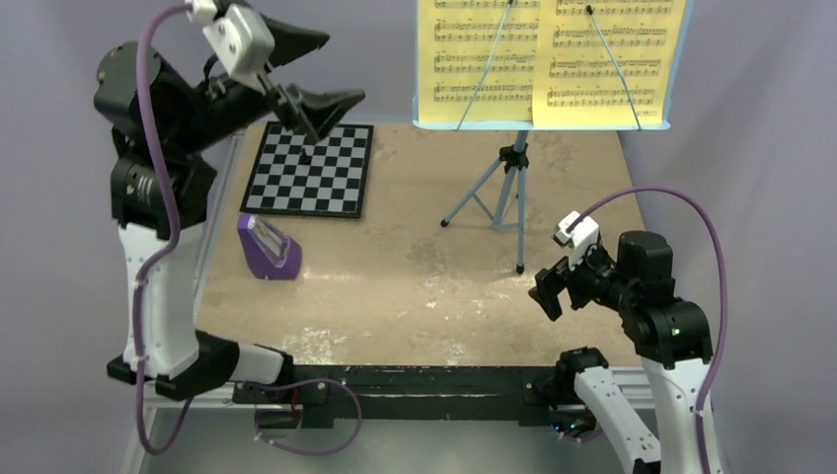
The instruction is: Pack up the instrument practice props
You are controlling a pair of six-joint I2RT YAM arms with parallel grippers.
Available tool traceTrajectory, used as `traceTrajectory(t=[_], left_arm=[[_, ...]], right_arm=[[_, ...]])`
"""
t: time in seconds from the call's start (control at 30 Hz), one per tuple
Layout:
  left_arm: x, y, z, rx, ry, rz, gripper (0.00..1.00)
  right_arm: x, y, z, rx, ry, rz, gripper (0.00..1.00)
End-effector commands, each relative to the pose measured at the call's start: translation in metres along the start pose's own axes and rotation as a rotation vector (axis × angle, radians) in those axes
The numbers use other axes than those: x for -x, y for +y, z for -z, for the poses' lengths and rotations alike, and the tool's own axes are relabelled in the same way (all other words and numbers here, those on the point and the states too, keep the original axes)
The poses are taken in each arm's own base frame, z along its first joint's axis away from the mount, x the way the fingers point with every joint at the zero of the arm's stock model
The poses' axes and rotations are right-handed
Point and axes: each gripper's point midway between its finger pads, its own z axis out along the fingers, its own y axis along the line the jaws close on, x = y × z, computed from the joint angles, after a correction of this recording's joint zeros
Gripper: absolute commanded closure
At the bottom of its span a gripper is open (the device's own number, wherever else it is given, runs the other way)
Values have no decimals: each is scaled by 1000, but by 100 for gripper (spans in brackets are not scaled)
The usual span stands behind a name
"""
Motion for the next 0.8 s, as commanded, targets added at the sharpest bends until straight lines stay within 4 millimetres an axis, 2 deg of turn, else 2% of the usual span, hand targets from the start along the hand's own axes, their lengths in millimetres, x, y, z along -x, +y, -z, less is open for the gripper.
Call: traceTrajectory(t=[0.0,0.17,0.3,0.4,0.5,0.67,0.77], left_arm=[[35,27,-42,-62,-195,189,13],[46,52,-75,-40,-308,290,13],[54,79,-88,22,-432,295,13],[47,90,-98,35,-459,294,14],[38,88,-98,19,-448,311,14],[52,74,-72,-8,-433,274,10],[44,59,-59,-22,-382,249,10]], right_arm=[[7,9,1,26,-72,-26,1],[-8,9,0,15,-22,-23,1],[-15,18,15,51,36,22,1],[5,19,37,40,-7,72,2],[31,12,49,1,-48,77,2],[104,3,87,-68,-213,83,5],[121,-4,94,-96,-243,87,5]])
